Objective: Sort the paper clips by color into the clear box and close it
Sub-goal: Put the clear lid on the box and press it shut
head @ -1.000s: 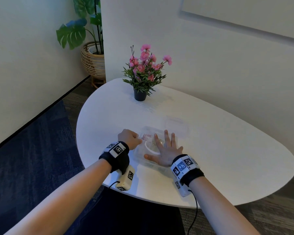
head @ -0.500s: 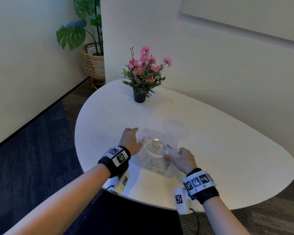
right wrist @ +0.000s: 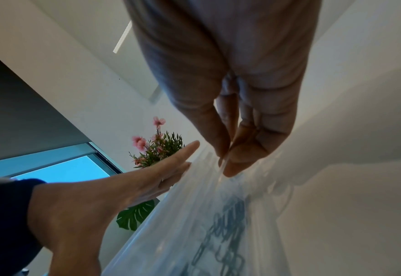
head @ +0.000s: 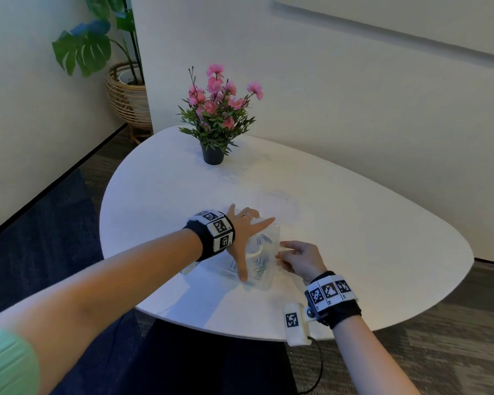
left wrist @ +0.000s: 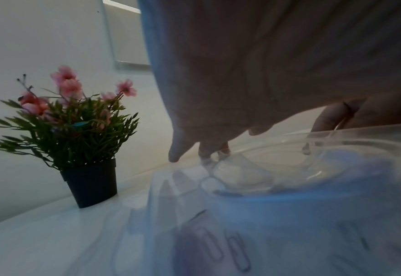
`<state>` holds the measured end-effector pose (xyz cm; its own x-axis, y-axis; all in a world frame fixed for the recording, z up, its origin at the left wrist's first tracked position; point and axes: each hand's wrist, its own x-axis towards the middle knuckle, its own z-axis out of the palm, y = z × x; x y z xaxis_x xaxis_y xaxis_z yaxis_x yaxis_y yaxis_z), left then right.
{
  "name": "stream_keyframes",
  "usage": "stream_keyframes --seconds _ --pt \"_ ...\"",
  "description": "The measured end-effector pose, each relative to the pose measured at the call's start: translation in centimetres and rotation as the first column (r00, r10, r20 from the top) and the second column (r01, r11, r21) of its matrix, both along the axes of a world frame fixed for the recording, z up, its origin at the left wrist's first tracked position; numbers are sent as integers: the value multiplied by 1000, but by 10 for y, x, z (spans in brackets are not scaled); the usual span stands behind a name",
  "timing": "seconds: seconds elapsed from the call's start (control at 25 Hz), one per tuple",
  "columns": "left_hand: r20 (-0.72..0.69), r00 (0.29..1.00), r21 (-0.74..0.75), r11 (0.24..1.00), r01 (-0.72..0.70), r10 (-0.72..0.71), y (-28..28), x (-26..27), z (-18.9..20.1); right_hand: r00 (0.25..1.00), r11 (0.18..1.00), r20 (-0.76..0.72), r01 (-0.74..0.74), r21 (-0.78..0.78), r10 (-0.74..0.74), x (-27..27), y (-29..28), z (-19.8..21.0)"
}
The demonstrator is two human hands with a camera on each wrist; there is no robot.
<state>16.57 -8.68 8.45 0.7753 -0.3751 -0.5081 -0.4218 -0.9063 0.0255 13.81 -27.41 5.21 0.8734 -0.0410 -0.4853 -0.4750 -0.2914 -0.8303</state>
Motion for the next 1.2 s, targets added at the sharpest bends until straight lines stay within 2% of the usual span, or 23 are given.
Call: stream_keyframes --seconds 0.2,0.48,0.52,0.64,0.72,1.0,1.2 --pt "54 998 114 993 36 -42 -7 0 -2 1000 1000 4 -16 23 16 2 -2 -2" --pt "4 1000 41 999 -4 3 -3 0 0 996 996 30 82 34 -83 -5 2 -2" --pt "-1 1000 33 999 -10 10 -3 0 1 996 997 43 76 -5 -76 -7 5 -2" --pt "-3 1000 23 1000 -19 19 -4 -1 3 992 964 125 63 -257 -31 -14 16 4" --pt "4 1000 21 1000 -18 18 -5 -3 5 988 941 154 73 -332 -23 -16 22 9" --pt "-1 1000 28 999 -17 17 -6 -4 3 974 902 225 124 -413 -31 -17 39 6" --pt "-16 1000 -40 999 -4 3 4 -5 2 967 904 249 154 -400 -55 -21 44 1"
